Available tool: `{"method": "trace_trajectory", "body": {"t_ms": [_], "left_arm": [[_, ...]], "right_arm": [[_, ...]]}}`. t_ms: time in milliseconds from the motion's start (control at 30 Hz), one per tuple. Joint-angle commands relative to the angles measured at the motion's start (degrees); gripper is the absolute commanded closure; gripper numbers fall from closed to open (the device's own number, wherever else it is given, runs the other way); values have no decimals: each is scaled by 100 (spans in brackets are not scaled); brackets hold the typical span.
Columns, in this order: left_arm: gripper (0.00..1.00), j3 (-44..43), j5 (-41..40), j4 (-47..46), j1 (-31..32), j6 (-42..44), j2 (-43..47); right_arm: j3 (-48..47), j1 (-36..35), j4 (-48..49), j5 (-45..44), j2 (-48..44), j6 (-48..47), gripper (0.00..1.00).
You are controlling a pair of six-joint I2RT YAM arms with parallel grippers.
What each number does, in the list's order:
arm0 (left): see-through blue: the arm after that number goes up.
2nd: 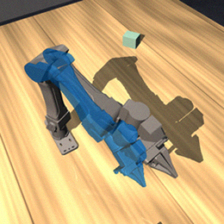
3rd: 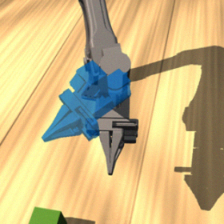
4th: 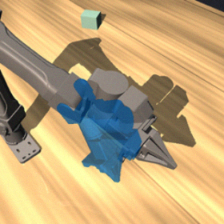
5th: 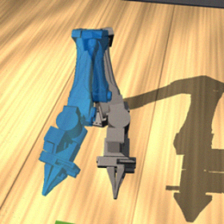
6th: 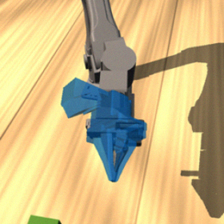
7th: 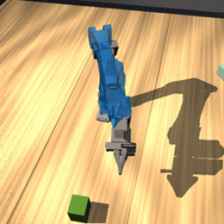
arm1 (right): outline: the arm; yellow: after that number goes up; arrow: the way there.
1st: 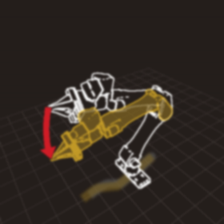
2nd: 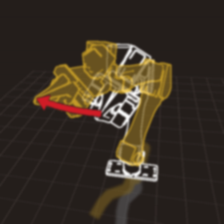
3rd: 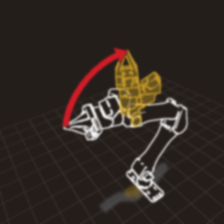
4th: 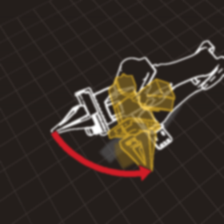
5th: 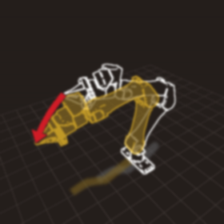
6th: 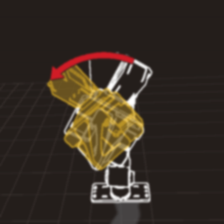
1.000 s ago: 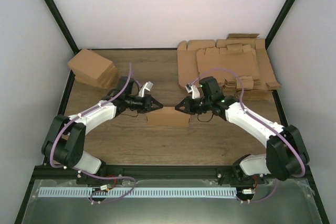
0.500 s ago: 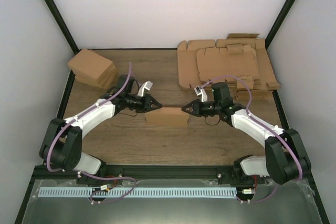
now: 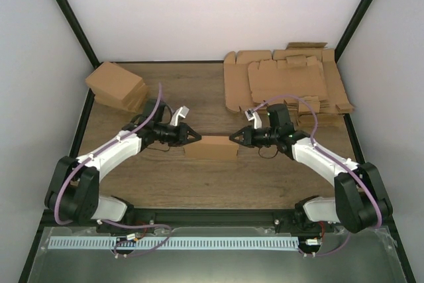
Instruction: Fold the paper box
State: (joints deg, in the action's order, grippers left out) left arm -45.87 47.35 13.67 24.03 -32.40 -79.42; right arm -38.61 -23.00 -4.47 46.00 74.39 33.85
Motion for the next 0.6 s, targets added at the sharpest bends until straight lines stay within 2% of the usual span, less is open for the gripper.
{"method": "trace_trajectory", "body": {"t_ms": [0, 200, 267, 333, 400, 467, 500, 567], "left_arm": [[90, 226, -177, 86, 49, 7, -267], [90, -51, -262, 406, 49, -18, -52], [86, -286, -403, 705, 44, 5, 154], [71, -540, -601, 1080, 45, 23, 375], [37, -750, -863, 1361, 40, -19, 602], [9, -883, -1223, 1657, 4, -213, 847], [1, -918, -1421, 1822, -32, -384, 974], [0, -820, -1470, 1925, -172, -947, 1216]], "right_arm": [[-38, -20, -711, -305, 121, -173, 99], [-117, -20, -784, -278, 86, -223, 99], [-160, -19, -822, -268, 97, -274, 99], [-197, -29, -867, -259, 93, -331, 99], [-227, -21, -899, -267, 96, -371, 99], [-239, -22, -938, -274, 80, -423, 99], [-240, -27, -951, -286, 70, -445, 99], [-236, -31, -982, -294, 62, -489, 99]]}}
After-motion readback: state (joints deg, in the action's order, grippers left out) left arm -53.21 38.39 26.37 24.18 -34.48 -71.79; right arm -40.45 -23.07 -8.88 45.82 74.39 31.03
